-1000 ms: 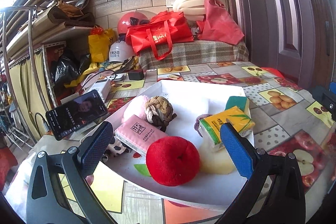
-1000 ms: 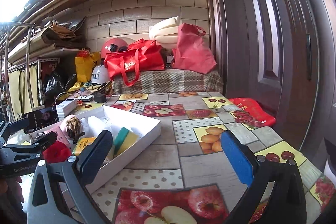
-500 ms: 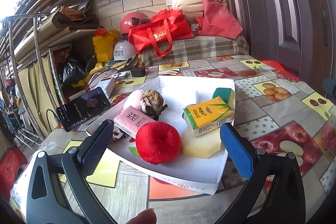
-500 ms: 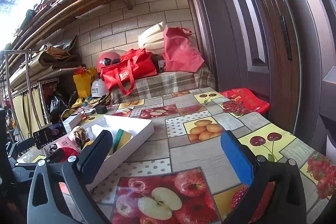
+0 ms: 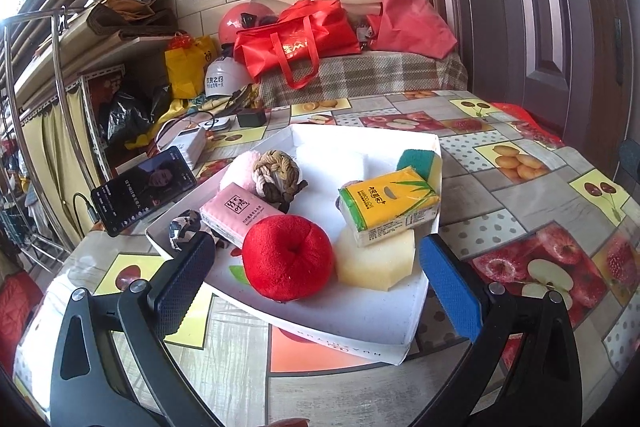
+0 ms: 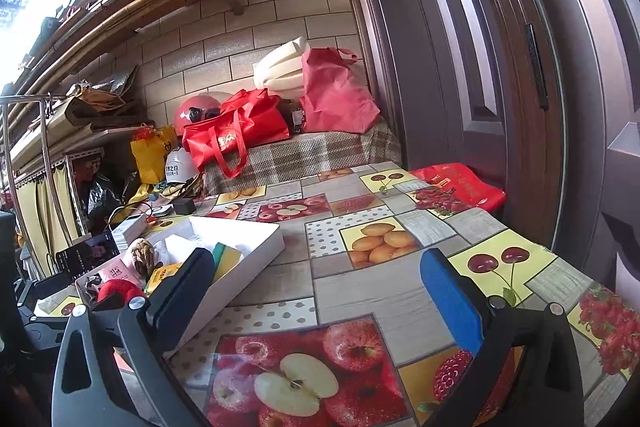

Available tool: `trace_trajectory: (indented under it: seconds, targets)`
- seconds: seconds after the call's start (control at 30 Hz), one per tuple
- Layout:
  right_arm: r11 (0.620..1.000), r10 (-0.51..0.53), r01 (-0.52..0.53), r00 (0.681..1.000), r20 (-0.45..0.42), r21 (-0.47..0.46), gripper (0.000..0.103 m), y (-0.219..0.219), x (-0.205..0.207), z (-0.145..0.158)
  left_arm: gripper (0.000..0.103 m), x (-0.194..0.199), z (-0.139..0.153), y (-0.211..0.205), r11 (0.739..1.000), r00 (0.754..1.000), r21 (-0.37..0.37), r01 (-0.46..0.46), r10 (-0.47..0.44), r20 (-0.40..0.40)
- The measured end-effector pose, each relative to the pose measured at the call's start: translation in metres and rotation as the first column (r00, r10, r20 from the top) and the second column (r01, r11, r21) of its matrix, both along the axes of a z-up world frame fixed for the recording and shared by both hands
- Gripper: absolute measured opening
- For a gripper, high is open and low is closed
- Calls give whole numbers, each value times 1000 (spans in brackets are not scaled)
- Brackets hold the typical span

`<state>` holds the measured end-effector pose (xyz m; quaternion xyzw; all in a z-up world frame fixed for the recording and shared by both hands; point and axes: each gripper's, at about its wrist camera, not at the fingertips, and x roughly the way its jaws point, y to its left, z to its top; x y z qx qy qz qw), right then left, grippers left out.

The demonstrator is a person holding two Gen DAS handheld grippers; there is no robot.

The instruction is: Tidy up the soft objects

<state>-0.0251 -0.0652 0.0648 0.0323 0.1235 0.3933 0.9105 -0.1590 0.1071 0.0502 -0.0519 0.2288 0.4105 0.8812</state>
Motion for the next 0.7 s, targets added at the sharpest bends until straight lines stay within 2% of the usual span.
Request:
trace_trajectory:
  seconds: [0.4, 0.7]
  targets:
    - [999, 7, -4, 996, 85, -41, 103, 9, -17, 2, 103, -1, 0, 3, 999, 1000, -28, 22, -22, 6]
    - [999, 10, -6, 996, 90, -46, 103, 9, -18, 2, 103, -1, 0, 4, 999, 999, -42, 33, -32, 16]
